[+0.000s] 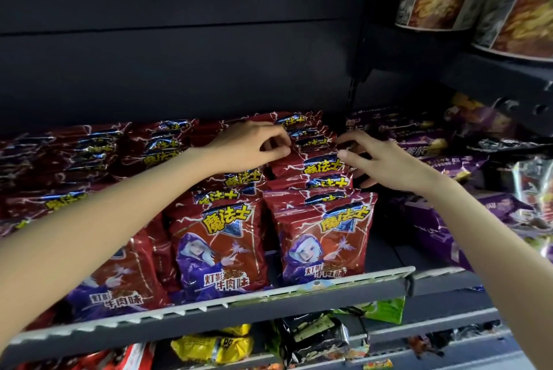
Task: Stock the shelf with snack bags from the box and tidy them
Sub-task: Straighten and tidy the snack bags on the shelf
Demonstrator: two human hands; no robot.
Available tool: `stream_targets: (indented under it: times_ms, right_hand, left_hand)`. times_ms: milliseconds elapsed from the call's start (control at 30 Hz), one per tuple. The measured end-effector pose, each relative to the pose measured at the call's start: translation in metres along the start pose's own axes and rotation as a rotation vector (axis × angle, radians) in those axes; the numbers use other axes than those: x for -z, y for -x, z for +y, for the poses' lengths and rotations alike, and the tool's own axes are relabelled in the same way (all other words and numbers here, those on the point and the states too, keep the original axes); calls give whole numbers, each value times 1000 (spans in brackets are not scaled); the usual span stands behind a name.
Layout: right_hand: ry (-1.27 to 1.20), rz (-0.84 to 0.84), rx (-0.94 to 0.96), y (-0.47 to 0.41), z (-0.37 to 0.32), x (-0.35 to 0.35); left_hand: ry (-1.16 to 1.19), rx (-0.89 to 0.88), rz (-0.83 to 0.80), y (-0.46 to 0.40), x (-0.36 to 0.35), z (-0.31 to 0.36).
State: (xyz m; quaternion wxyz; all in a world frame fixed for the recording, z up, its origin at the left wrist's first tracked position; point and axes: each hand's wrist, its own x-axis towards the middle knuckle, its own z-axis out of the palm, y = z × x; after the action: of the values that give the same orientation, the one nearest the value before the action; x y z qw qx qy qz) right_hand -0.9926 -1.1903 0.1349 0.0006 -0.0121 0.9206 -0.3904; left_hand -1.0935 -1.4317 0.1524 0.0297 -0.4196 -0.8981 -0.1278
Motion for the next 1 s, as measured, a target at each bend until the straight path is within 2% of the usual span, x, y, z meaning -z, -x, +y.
stream_targets:
  times_ms: [133,233,367,433,500,533,633,767,900,1000]
  right_hand:
    - [-195,20,-88,-5,-2,-20]
    - [-199,52,-83,-8,-5,-24]
    - [-159,31,-106,-7,-6,-21]
    - [84,135,-14,-3,-5,-17]
    - [264,323,201,6,-11,-13]
    - [286,358,323,10,-17,-10]
    - [446,164,531,13,-38,-10]
    - [736,-38,506,-4,-55,-17]
    - [679,-211,465,-16,-62,-15]
    - [647,-253,462,-16,-64,-17]
  left_hand:
    - [-52,11,-38,-8,-5,2]
    - [-115,-10,-41,-11,-9,3]
    - [-88,-55,28,-6,-8,2]
    - [-41,-61,83,0,1,4]
    - [38,-47,139,14,17,5]
    - [68,-39,139,24,26,3]
    - [96,17,-41,57,43,-14]
    - [17,120,-334,83,37,-33]
    - [-192,108,-412,79,29,-33]
    - [-248,52,-440,73,24,-32]
